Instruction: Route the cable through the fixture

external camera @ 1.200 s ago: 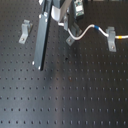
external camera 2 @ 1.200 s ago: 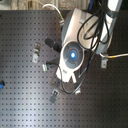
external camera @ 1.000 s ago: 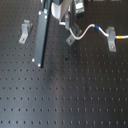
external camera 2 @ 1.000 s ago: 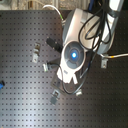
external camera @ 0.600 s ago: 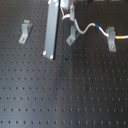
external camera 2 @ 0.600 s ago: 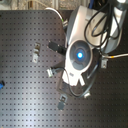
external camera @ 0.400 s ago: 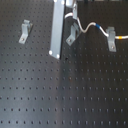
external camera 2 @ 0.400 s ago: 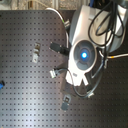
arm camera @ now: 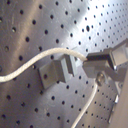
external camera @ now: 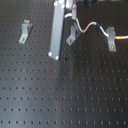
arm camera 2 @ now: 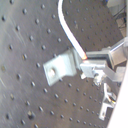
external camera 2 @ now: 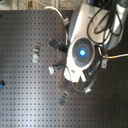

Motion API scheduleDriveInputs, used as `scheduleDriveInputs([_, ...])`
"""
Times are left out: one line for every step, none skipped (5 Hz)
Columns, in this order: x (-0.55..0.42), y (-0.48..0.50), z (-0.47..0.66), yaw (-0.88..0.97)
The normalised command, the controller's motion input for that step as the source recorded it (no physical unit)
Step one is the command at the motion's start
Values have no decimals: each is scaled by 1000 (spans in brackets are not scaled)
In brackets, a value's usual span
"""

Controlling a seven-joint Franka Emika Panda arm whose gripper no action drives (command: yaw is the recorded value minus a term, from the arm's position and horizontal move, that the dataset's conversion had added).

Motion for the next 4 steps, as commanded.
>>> scheduleDriveInputs([12,30,0,0])
scheduleDriveInputs([2,6,403,274])
scheduleDriveInputs([-174,-145,390,183])
scheduleDriveInputs([-170,-198,358,114])
